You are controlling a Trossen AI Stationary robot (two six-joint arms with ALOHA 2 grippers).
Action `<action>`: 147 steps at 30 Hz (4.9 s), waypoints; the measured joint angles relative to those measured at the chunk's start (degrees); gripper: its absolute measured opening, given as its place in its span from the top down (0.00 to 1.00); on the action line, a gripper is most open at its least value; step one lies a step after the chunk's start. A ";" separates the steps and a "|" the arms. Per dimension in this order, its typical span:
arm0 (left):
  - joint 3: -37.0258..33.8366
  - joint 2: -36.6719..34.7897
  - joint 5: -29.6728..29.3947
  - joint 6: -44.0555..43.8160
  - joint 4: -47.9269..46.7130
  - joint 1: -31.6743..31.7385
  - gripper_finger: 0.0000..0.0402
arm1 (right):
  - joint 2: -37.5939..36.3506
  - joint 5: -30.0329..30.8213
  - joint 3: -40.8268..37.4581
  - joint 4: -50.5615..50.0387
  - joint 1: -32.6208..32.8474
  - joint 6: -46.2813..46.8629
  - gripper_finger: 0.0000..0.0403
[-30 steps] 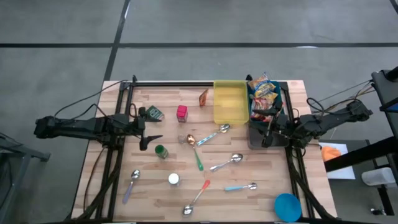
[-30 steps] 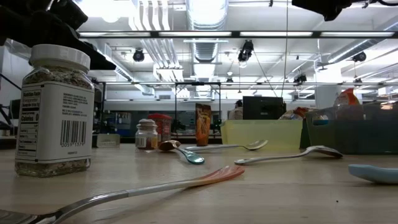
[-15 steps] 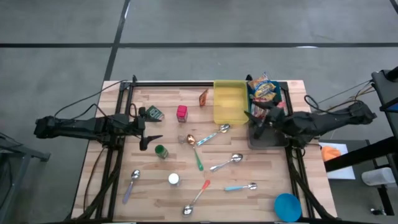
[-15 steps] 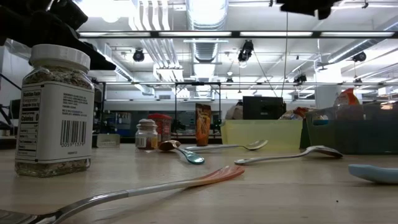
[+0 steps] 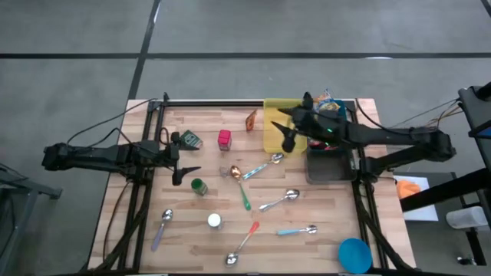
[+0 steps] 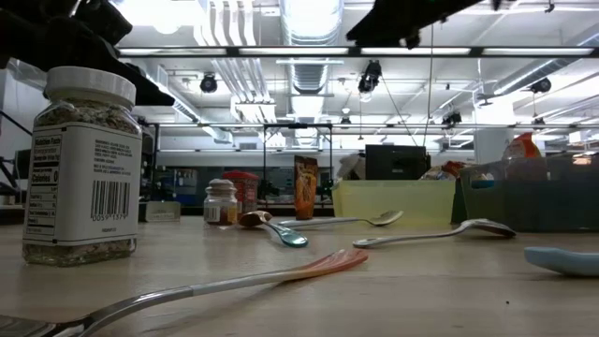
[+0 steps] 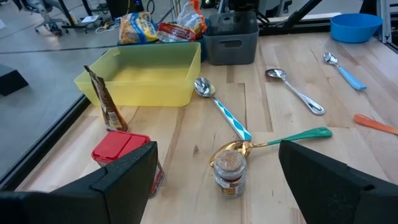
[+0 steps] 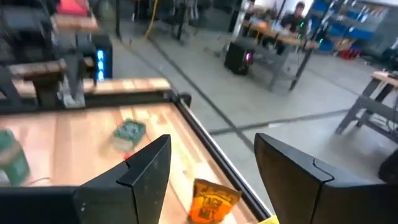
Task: Pick & Place Food Item
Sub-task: Put the orange seasoning bag into the black bin
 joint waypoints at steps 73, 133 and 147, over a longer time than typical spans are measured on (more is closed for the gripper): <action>0.00 -0.02 0.00 0.00 -3.27 0.00 0.15 | 64.46 -29.03 70.68 -66.84 -22.01 -41.28 0.97; 0.00 -0.02 0.00 0.00 -4.10 -0.01 0.15 | 32.79 -31.62 32.59 -22.52 -19.12 -18.53 0.98; 0.00 -0.02 0.00 0.00 -5.70 0.01 0.15 | 24.37 -33.00 13.28 -3.02 -20.14 -10.94 0.96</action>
